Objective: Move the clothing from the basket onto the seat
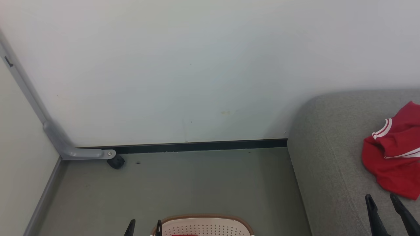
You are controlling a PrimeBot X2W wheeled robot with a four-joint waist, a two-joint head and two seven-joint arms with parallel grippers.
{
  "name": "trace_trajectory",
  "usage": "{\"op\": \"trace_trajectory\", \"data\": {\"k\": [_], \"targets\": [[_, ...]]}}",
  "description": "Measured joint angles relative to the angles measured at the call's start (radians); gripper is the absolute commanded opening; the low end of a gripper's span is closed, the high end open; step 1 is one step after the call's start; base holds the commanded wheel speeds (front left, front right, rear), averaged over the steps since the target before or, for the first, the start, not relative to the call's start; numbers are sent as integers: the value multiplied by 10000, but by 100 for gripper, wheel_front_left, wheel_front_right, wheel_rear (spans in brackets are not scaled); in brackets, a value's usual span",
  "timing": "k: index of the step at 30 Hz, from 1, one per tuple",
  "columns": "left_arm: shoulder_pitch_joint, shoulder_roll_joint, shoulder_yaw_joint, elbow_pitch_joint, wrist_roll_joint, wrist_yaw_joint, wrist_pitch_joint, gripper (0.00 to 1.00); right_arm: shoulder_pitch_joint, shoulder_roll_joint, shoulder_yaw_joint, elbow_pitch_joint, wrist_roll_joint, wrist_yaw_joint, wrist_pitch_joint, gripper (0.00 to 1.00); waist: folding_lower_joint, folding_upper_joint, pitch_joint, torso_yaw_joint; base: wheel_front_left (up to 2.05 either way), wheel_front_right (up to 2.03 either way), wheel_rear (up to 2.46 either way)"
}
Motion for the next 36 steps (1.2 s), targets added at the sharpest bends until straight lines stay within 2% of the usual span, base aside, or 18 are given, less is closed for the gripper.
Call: {"op": "trace_trajectory", "data": {"k": [14, 23, 36], "targets": [[-8, 0, -203, 240, -109, 0, -77, 100, 226, 102, -192, -215, -142, 0, -2, 100, 0, 0, 23, 57, 0, 0, 0], [-107, 13, -1254, 819, -305, 0, -73, 100, 482, 25, -397, -541, -186, 29, 0, 100, 0, 0, 314, 129, 0, 0, 0], [-1591, 12, -3292, 2171, -1580, 0, 13, 100, 501, -888, -1344, -1492, -182, 468, -2, 100, 1, 0, 1412, 136, 0, 0, 0]]}}
